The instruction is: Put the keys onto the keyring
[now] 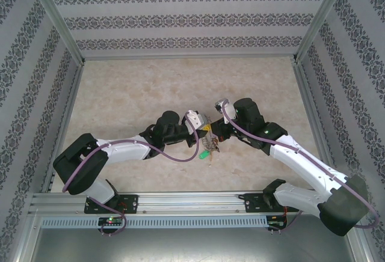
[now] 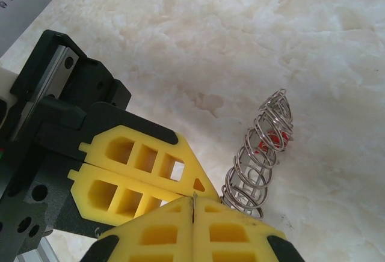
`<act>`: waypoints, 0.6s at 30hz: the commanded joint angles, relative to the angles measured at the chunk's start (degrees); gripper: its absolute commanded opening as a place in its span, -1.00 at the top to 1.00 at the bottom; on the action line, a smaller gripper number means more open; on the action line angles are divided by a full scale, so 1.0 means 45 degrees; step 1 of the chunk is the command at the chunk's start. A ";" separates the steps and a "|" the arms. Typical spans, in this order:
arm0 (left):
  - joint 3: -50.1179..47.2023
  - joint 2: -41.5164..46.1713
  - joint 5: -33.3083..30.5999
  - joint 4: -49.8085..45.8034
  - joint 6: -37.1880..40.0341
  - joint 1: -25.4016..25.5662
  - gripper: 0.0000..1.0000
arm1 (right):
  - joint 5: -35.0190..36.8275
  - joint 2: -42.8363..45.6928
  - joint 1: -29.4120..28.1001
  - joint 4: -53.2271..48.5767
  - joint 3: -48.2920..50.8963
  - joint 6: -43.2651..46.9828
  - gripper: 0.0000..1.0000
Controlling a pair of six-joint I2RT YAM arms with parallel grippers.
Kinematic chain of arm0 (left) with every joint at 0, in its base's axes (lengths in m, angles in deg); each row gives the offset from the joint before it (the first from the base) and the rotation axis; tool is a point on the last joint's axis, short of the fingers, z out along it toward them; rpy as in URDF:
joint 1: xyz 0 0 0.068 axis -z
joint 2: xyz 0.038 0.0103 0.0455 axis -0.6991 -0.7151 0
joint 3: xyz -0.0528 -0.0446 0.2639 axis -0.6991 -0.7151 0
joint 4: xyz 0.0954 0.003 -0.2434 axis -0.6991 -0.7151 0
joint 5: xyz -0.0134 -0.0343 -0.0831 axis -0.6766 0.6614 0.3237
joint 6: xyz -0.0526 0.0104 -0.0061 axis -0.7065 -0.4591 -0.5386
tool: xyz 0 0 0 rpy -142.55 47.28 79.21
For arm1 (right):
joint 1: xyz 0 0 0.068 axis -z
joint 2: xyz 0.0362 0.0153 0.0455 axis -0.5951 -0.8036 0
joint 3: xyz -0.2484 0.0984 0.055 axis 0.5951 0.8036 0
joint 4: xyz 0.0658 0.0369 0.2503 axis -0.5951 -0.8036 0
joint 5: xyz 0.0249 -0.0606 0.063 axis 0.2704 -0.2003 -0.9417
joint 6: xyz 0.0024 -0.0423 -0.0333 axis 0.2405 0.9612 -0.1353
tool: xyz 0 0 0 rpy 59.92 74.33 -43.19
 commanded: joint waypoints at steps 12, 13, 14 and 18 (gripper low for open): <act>-0.0315 0.0176 -0.0534 0.1152 -0.0525 0.0203 1.00 | 0.0361 0.0338 0.0503 0.1038 0.0776 -0.1408 1.00; -0.0346 0.0140 -0.0507 0.1270 -0.0574 0.0213 1.00 | 0.0287 0.0338 0.0505 0.1091 0.0737 -0.1376 1.00; -0.0362 0.0080 -0.0511 0.1341 -0.0617 0.0214 1.00 | 0.0126 0.0331 0.0500 0.1135 0.0669 -0.1326 1.00; -0.0338 0.0036 -0.0499 0.1334 -0.0697 0.0221 1.00 | -0.0659 0.0272 0.0493 0.1278 0.0352 -0.1097 1.00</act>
